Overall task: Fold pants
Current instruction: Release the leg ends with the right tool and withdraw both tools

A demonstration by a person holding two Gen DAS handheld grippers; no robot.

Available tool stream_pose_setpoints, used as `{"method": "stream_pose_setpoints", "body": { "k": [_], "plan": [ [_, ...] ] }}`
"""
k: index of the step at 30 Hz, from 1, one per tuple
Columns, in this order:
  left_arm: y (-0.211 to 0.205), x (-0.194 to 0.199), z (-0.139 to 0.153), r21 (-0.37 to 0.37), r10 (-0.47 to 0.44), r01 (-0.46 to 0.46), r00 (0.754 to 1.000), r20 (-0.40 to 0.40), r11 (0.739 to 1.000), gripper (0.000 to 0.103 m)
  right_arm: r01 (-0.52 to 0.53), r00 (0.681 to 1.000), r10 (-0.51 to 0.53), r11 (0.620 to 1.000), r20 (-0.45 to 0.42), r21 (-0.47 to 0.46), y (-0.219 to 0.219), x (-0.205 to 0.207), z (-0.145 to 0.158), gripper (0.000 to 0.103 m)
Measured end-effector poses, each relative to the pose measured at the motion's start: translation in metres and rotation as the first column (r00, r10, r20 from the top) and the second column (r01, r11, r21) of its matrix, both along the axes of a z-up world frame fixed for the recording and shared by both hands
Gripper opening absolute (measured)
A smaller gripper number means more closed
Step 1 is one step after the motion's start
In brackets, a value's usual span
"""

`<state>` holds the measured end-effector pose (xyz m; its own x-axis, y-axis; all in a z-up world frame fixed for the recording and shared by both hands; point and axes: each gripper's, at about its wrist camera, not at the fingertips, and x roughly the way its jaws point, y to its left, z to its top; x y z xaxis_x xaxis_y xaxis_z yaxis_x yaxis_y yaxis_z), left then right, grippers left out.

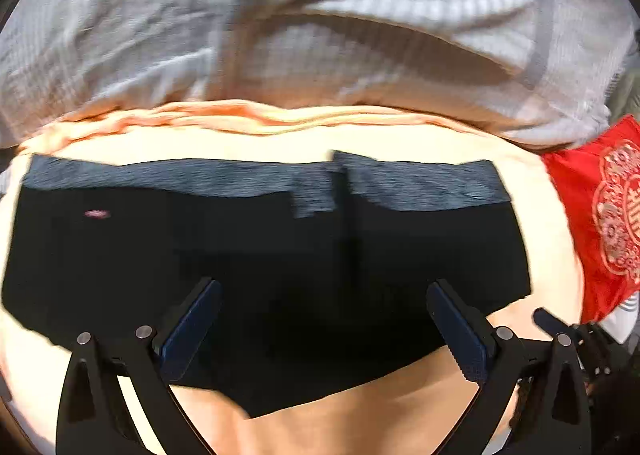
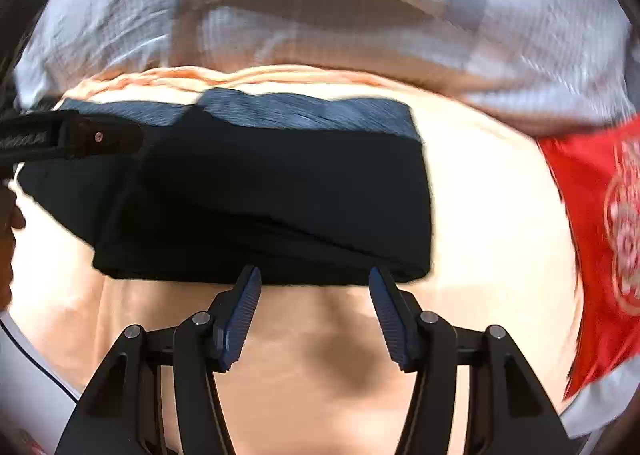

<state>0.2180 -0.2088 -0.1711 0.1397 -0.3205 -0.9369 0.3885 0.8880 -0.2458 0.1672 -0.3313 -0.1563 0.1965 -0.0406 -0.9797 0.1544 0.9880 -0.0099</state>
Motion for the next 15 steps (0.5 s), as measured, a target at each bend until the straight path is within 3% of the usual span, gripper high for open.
{"method": "stream_pose_setpoints", "body": {
  "k": [1,2,4,5,6,9,11,12,15],
  "plan": [
    [-0.006,0.000,-0.004,-0.015,-0.009,0.009,1.000,-0.014,1.000,0.101,0.009,1.000,-0.009,1.000,-0.005,0.015,-0.002,0.001,-0.002,0.061],
    [-0.012,0.000,-0.009,-0.023,-0.013,0.013,0.999,-0.029,1.000,0.090,0.021,1.000,-0.020,0.999,-0.009,0.034,-0.004,0.000,-0.004,0.061],
    [-0.024,0.000,-0.023,-0.031,-0.037,0.034,0.996,-0.083,0.999,0.066,0.035,0.999,-0.034,0.998,-0.011,0.059,-0.006,-0.002,-0.006,0.060],
    [-0.028,-0.003,-0.025,-0.031,-0.043,0.040,0.995,-0.095,0.999,0.042,0.043,0.999,-0.042,0.997,-0.012,0.070,-0.007,-0.004,-0.006,0.059],
    [-0.032,-0.005,-0.031,-0.015,-0.051,0.049,0.992,-0.114,0.999,0.033,0.050,0.999,-0.049,0.996,-0.014,0.080,-0.009,-0.007,-0.005,0.056],
    [-0.030,-0.012,-0.031,-0.011,-0.051,0.050,0.991,-0.121,0.999,0.025,0.081,0.997,-0.077,0.988,-0.031,0.130,-0.015,-0.009,-0.008,0.047],
    [-0.026,-0.019,-0.026,-0.007,-0.059,0.058,0.992,-0.113,0.998,0.024,0.095,0.995,-0.091,0.986,-0.030,0.134,-0.019,-0.012,-0.006,0.046],
    [-0.024,-0.023,-0.027,0.009,-0.064,0.065,0.992,-0.109,0.998,0.018,0.097,0.995,-0.094,0.987,-0.030,0.132,-0.021,-0.014,-0.005,0.046],
    [-0.021,-0.029,-0.043,0.052,-0.065,0.073,0.989,-0.130,0.996,0.017,0.112,0.993,-0.106,0.984,-0.049,0.136,-0.027,-0.018,-0.009,0.046]
  ]
}}
